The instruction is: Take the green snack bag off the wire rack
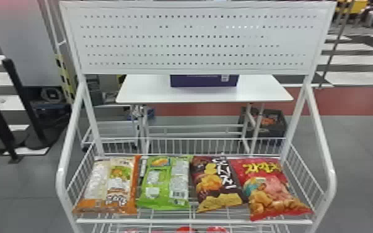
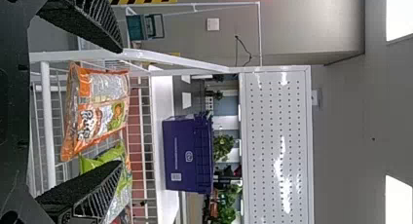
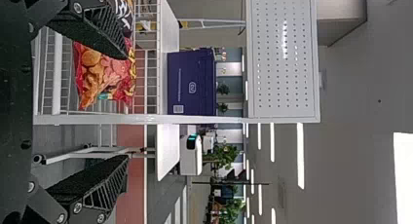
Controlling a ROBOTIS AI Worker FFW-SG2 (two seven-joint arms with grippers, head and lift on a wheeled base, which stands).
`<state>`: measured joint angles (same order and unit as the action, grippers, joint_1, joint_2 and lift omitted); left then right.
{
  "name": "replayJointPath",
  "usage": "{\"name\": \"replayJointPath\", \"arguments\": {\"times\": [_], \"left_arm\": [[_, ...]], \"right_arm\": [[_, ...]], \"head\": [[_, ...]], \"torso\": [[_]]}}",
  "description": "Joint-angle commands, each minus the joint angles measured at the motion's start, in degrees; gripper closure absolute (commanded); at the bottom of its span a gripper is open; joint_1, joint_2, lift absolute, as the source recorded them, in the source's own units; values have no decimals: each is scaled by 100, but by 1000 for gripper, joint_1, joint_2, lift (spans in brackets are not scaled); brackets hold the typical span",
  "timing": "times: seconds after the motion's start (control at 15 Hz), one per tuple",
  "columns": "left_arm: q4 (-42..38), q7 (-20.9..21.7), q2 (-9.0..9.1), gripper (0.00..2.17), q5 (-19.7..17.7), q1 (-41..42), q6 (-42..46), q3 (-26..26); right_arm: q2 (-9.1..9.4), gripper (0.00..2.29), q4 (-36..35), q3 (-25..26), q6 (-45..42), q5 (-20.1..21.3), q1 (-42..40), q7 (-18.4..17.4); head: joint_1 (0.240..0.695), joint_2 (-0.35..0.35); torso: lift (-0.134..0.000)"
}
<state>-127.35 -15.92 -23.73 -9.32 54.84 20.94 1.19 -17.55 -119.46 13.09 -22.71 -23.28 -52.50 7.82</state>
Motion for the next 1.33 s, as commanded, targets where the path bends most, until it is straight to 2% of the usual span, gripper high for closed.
{"name": "replayJointPath", "arguments": {"times": [0.0,0.53,0.67,0.87,1.0,1.2,1.27], "left_arm": [[0,1,0,76,9,0,2,4],[96,10,9,76,-17,-149,-51,127],[334,80,114,76,-44,-676,-402,478],[764,19,255,83,-26,-1951,-1281,1296],[1169,-34,466,87,44,-2918,-1897,1885],[2109,-60,1019,87,167,-4157,-2775,2429],[2338,-69,1107,87,167,-4429,-2916,2535]], "right_arm": [[6,174,1,0,0,-2,3,0],[15,174,1,0,0,-2,3,0],[33,174,1,-17,0,7,3,0],[68,174,1,-79,-18,86,11,0],[103,174,-7,-79,-18,95,-6,0],[138,174,-16,-79,-18,139,-32,0],[147,174,-25,-79,-18,139,-32,0]], "head": [[499,0],[499,0],[499,0],[499,0],[499,0],[499,0],[499,0]], "torso": [[0],[0],[0],[0],[0],[0],[0]]}}
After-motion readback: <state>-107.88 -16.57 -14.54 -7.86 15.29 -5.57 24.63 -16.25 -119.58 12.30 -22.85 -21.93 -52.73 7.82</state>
